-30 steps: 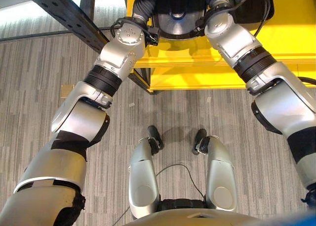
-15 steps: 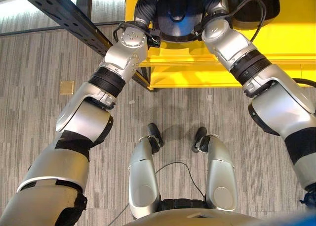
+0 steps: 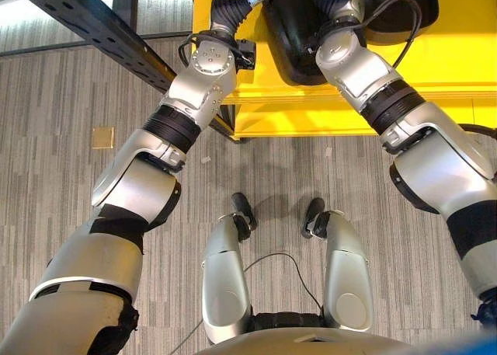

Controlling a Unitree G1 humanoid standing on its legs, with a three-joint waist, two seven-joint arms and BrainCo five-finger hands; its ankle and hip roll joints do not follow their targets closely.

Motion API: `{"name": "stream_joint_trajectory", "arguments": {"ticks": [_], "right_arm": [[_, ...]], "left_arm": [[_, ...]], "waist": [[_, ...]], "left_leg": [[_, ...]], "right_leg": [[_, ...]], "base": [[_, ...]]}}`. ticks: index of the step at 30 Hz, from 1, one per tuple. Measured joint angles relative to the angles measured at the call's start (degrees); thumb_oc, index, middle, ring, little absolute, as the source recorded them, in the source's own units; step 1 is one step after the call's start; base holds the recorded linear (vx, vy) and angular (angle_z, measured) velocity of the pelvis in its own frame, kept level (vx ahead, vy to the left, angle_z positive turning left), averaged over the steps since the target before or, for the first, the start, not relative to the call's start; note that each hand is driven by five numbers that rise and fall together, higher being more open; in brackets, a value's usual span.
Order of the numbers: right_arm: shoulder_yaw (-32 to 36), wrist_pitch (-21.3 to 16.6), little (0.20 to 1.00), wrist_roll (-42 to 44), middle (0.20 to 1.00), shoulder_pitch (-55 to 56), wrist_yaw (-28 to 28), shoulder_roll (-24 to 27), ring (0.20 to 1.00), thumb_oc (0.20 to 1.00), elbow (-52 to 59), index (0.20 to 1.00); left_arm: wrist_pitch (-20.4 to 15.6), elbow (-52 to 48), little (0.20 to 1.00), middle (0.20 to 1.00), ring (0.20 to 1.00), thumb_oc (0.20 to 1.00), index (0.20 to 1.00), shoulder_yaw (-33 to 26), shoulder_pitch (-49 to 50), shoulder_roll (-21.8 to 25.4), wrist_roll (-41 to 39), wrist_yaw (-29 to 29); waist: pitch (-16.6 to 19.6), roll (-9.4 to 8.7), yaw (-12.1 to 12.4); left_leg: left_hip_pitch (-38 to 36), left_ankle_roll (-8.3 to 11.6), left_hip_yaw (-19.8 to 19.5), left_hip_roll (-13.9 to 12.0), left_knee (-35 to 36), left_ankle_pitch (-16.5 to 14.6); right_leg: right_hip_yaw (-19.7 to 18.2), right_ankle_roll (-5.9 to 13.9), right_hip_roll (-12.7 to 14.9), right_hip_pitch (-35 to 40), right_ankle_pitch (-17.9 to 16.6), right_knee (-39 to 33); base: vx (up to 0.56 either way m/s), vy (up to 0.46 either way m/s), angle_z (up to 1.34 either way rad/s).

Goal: Move parts from the plastic box to the shelf.

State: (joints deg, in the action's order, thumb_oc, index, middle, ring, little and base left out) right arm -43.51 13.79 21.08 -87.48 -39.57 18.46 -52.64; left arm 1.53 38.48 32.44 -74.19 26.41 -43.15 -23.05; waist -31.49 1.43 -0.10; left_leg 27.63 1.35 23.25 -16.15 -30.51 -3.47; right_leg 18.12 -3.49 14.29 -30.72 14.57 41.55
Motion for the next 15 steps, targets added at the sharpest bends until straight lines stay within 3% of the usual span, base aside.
{"name": "stream_joint_trajectory", "arguments": {"ticks": [6, 11, 12, 15], "right_arm": [[0.07, -3.9, 1.0, -5.19, 1.0, 0.0, -3.84, 0.64, 1.0, 1.0, 2.79, 1.0], [0.36, -7.87, 1.0, -8.96, 1.0, 0.1, -6.23, 0.98, 1.0, 1.0, 9.04, 1.0], [2.92, -9.44, 1.0, -10.09, 1.0, 2.57, -6.99, 2.61, 1.0, 1.0, 17.43, 1.0], [5.52, -10.62, 1.0, -11.4, 1.0, 4.66, -7.3, 3.93, 1.0, 1.0, 22.82, 1.0]], "left_arm": [[-1.23, -0.14, 1.0, 1.0, 1.0, 1.0, 1.0, -1.52, -0.01, -0.06, 0.04, -2.89], [-5.94, -1.93, 1.0, 1.0, 1.0, 1.0, 1.0, -3.18, 0.01, 0.09, 4.63, -7.14], [-7.64, -8.46, 1.0, 1.0, 1.0, 1.0, 1.0, -4.03, 1.45, 1.85, 7.68, -8.54], [-9.53, -13.68, 1.0, 1.0, 1.0, 1.0, 1.0, -5.62, 2.72, 3.58, 11.1, -8.58]], "waist": [[0.0, 0.0, -0.12], [0.0, 0.0, 0.11], [-0.02, -0.02, 0.39], [-0.02, -0.02, 0.91]], "left_leg": [[-0.02, 0.12, -0.03, 0.07, 0.36, 0.13], [-0.04, 0.13, -0.11, 0.13, 0.47, 0.19], [-0.07, 0.26, -0.18, 0.27, 0.88, 0.36], [-0.81, 0.28, -0.15, 0.72, 1.99, 0.93]], "right_leg": [[0.08, -0.01, -0.09, -0.01, -0.01, -0.25], [0.08, -0.03, -0.18, 0.03, -0.02, -0.32], [0.12, -0.04, -0.2, 0.03, -0.02, -0.5], [0.13, -0.13, -0.17, 0.49, -0.14, -0.86]], "base": [[-0.01, 0.001, 0.0], [-0.02, -0.007, 0.0], [-0.04, -0.001, 0.02], [-0.02, 0.011, 0.02]]}}
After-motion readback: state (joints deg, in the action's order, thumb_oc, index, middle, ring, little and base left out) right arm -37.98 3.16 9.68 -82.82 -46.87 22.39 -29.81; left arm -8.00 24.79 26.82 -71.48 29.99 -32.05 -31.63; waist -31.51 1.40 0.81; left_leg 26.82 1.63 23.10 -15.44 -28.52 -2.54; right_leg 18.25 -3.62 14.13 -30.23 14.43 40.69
